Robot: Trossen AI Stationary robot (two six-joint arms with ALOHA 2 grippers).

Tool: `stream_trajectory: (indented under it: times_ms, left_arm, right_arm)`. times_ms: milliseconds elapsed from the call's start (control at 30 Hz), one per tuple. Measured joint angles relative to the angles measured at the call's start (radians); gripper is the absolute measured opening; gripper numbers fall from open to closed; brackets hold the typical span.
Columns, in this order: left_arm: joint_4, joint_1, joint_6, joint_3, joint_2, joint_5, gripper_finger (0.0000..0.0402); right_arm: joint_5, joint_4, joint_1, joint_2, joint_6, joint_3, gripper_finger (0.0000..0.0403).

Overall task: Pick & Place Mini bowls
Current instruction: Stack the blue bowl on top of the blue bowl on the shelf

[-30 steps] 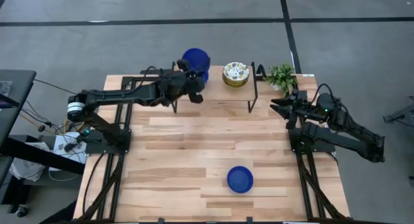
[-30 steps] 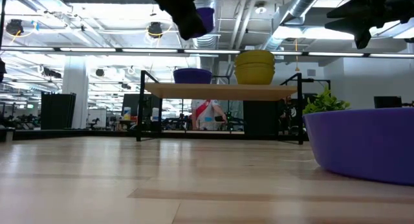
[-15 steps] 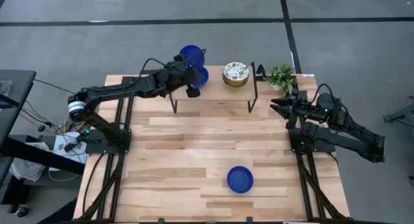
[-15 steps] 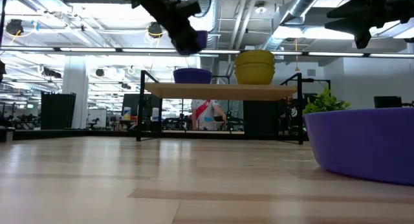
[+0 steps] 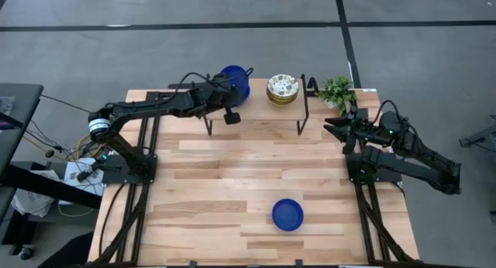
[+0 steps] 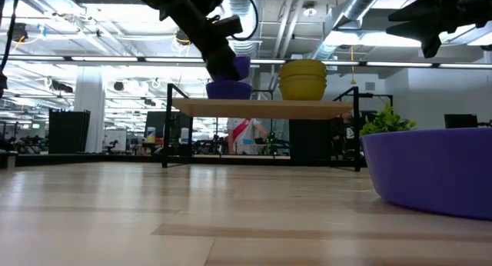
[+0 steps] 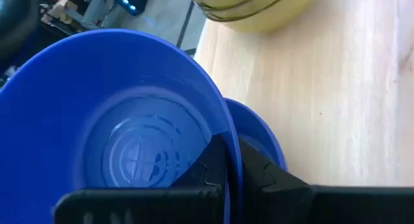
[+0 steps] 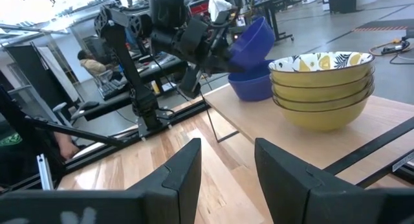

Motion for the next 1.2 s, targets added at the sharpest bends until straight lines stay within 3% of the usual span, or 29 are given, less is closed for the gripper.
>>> stream_trajectory:
  times_ms: [600, 933, 1200]
  left_arm:
    - [-0.049, -0.029, -0.048, 0.000, -0.006, 0.047, 0.0008]
    - [-0.052, -0.022, -0.048, 0.000, -0.006, 0.047, 0.0008]
    - [-0.052, -0.021, -0.048, 0.000, -0.006, 0.047, 0.0020]
  right_arm:
    - [0.009, 0.000, 0.000, 0.000, 0.000, 0.000, 0.0134]
    - [0.104, 0.000, 0.000, 0.000, 0.000, 0.000, 0.0134]
    - [0.106, 0.000, 0.000, 0.000, 0.000, 0.000, 0.0133]
